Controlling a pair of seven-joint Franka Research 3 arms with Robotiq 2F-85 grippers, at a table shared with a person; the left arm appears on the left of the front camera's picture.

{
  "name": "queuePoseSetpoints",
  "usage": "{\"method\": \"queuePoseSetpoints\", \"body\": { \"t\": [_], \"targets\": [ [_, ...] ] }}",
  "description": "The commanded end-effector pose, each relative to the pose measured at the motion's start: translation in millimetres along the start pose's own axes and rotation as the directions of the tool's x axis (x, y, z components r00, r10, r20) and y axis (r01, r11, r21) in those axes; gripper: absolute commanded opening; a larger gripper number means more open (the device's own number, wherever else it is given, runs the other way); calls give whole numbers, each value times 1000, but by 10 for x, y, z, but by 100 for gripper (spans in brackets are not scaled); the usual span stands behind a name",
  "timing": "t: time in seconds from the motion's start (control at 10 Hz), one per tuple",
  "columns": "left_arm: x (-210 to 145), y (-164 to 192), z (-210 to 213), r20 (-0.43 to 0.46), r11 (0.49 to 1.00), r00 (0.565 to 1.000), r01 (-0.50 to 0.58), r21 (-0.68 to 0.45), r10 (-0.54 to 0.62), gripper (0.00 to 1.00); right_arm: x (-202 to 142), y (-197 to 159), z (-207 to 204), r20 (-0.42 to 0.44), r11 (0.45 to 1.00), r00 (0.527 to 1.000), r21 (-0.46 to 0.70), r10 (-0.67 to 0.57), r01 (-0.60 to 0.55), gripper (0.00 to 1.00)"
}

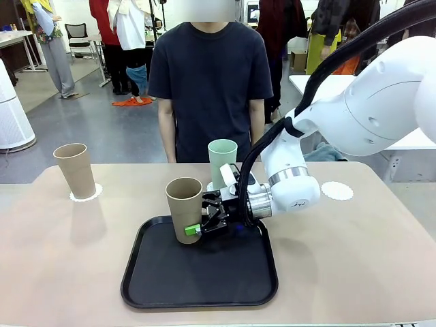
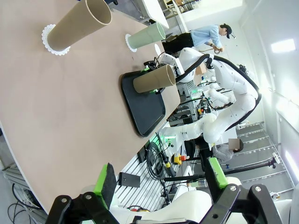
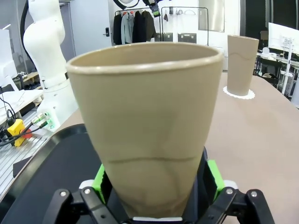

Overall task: Place coasters on the table and set cups on them.
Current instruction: Take one Reusable plastic cup from the Flat Tray and place it on a coaster set by the human.

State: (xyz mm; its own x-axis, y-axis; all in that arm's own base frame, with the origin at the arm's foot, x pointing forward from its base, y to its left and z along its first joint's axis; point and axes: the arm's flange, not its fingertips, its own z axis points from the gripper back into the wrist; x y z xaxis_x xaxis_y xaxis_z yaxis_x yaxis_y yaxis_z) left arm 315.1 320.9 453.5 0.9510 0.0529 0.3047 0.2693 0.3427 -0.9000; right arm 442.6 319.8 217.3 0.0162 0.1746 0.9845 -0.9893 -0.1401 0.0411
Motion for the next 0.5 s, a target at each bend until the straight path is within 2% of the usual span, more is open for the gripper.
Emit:
{"method": "queuePoseSetpoints", "body": {
  "t": [0.0, 0.2, 0.3, 0.4],
  "targets": [
    [-13, -22, 19, 1, 1000, 1000, 2, -6, -2, 100, -18, -94, -144, 3, 1000, 1000, -10, -27, 27, 100],
    [-13, -22, 19, 1, 1000, 1000, 2, -6, -2, 100, -46, -85, -182, 7, 1000, 1000, 4, -20, 20, 100],
    [-13, -22, 19, 1, 1000, 1000, 2, -6, -2, 100, -45, -93, -177, 4, 1000, 1000, 17, -1, 1, 41],
    [-13, -22, 19, 1, 1000, 1000, 2, -6, -2, 100, -47, -88, -172, 2, 1000, 1000, 13, -4, 4, 41]
  ]
}}
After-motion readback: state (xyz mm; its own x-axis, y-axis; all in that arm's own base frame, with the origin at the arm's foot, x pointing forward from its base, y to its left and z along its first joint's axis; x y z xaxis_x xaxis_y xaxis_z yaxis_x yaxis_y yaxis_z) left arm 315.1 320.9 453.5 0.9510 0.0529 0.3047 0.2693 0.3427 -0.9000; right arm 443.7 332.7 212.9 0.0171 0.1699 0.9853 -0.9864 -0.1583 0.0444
